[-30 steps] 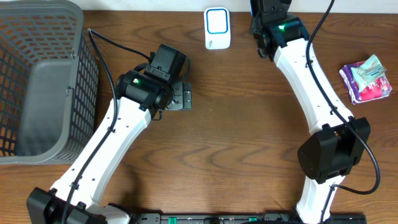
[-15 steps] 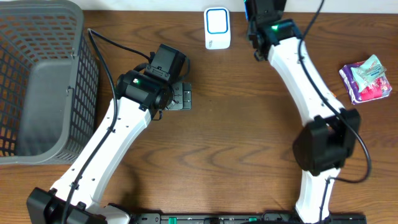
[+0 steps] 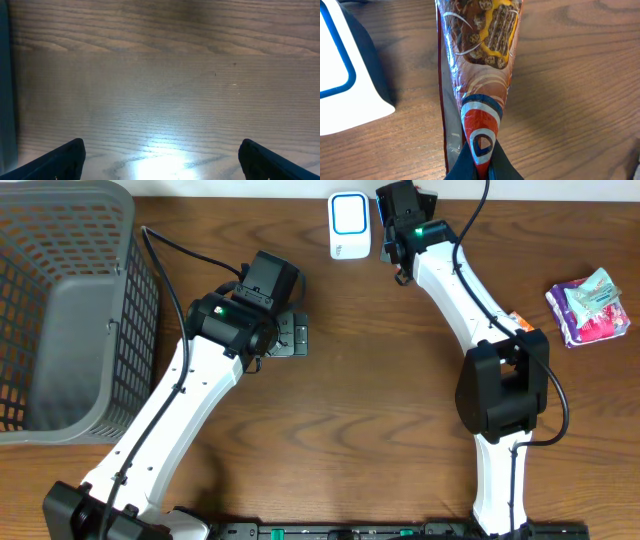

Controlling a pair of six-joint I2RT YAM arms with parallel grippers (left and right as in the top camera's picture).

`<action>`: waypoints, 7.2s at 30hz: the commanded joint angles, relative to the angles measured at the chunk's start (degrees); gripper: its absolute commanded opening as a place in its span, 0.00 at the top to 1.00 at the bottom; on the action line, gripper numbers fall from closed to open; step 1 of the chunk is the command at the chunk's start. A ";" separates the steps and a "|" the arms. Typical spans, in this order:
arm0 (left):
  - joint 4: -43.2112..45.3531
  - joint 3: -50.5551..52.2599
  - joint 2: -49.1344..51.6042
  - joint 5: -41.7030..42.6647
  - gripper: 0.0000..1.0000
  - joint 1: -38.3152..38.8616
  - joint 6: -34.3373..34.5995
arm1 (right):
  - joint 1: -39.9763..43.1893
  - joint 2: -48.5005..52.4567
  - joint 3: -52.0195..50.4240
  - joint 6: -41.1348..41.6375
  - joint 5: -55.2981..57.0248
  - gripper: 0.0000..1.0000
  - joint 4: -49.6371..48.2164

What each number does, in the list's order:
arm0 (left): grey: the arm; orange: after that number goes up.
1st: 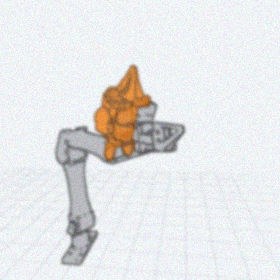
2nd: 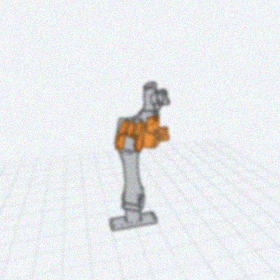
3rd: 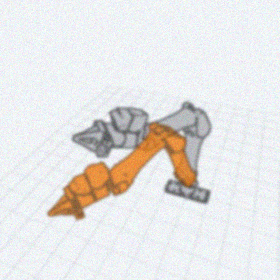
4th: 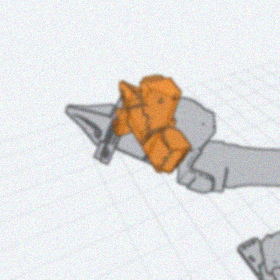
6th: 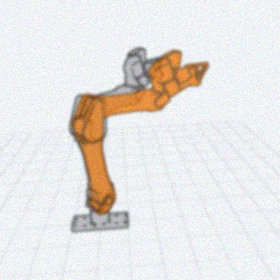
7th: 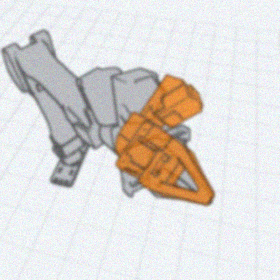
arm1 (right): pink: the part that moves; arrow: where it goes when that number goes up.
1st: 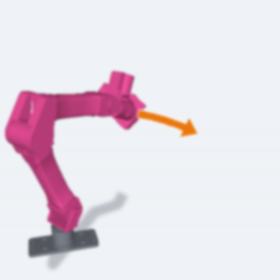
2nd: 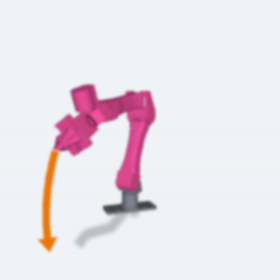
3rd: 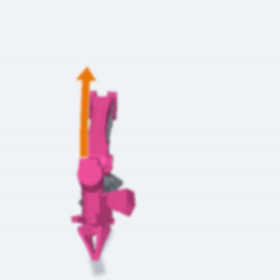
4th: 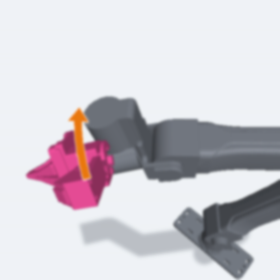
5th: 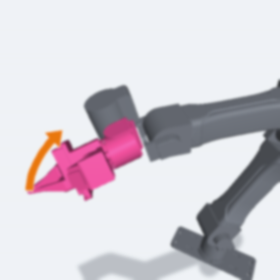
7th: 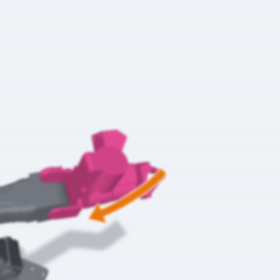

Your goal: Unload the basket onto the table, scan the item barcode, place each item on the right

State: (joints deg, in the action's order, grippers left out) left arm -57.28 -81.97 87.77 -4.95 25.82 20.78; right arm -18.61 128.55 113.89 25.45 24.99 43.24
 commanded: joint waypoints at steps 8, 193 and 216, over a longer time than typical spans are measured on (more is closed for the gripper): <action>-0.35 0.11 0.00 -1.09 0.02 -0.02 0.28 | 0.48 1.16 0.63 0.87 -6.95 0.99 -1.07; -0.35 0.11 0.00 -1.09 0.02 -0.02 0.28 | -12.31 -49.59 -22.25 -5.09 -32.04 0.01 52.43; -0.33 0.11 0.00 -1.09 0.02 -0.02 0.28 | -14.08 -49.94 -23.63 -5.31 -27.85 0.01 47.91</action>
State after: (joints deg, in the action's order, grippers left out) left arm -57.30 -81.97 87.77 -4.93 25.82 20.78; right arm -32.23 79.68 90.56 19.33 -4.93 91.81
